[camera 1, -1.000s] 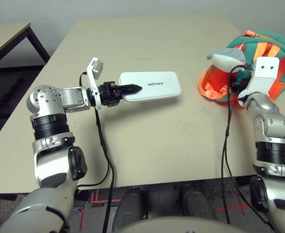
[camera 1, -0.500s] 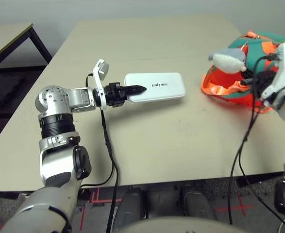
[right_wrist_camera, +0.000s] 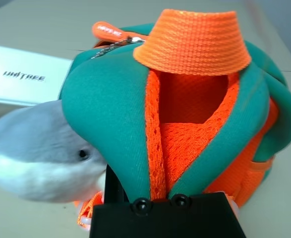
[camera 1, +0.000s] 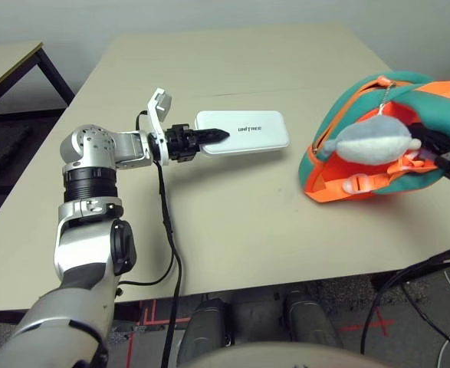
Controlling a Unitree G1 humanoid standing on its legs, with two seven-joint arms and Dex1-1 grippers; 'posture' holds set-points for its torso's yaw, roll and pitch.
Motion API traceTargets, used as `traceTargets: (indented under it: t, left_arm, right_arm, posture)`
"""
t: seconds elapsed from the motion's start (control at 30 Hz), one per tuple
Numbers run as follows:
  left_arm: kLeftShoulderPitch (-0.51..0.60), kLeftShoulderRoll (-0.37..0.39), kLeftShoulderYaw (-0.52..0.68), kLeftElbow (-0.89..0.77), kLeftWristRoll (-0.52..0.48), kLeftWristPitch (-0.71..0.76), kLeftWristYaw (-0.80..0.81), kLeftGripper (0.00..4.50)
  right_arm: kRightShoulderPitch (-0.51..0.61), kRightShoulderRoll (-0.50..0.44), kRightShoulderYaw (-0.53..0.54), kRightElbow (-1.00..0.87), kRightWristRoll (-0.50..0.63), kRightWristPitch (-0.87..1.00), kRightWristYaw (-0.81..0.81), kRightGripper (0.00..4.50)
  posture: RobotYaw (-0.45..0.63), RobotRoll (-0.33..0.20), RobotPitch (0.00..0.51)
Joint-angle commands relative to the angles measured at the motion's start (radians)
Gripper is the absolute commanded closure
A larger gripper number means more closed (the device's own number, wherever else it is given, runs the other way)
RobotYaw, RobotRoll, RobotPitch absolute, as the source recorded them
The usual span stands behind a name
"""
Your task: Put the pencil case into the backpack and zip it.
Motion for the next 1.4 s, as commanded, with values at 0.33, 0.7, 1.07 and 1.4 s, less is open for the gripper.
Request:
traceTargets:
  t: [0.33, 0.7, 1.07, 1.4]
  left_arm:
    - [-0.251, 0.220, -0.193, -0.247, 0.011, -0.037, -0.262, 3.12]
    - [-0.305, 0.197, -0.385, -0.373, 0.082, -0.212, -0.438, 3.12]
    - [-0.290, 0.184, -0.482, -0.394, 0.125, -0.250, -0.564, 3.12]
    - [-0.254, 0.149, -0.601, -0.373, 0.243, -0.371, -0.623, 3.12]
  right_arm:
    - [0.344, -0.004, 0.165, -0.018, -0.115, -0.259, 0.009, 4.40]
    - [0.465, -0.037, 0.284, 0.063, -0.248, -0.544, 0.069, 4.40]
    - [0.472, -0.021, 0.333, 0.104, -0.302, -0.641, 0.057, 4.40]
    - [0.433, -0.021, 0.385, 0.155, -0.346, -0.708, 0.061, 4.40]
  posture:
    - [-0.19, 0.000, 0.026]
    - [-0.17, 0.000, 0.029]
    - [-0.21, 0.000, 0.022]
    - [-0.23, 0.000, 0.003]
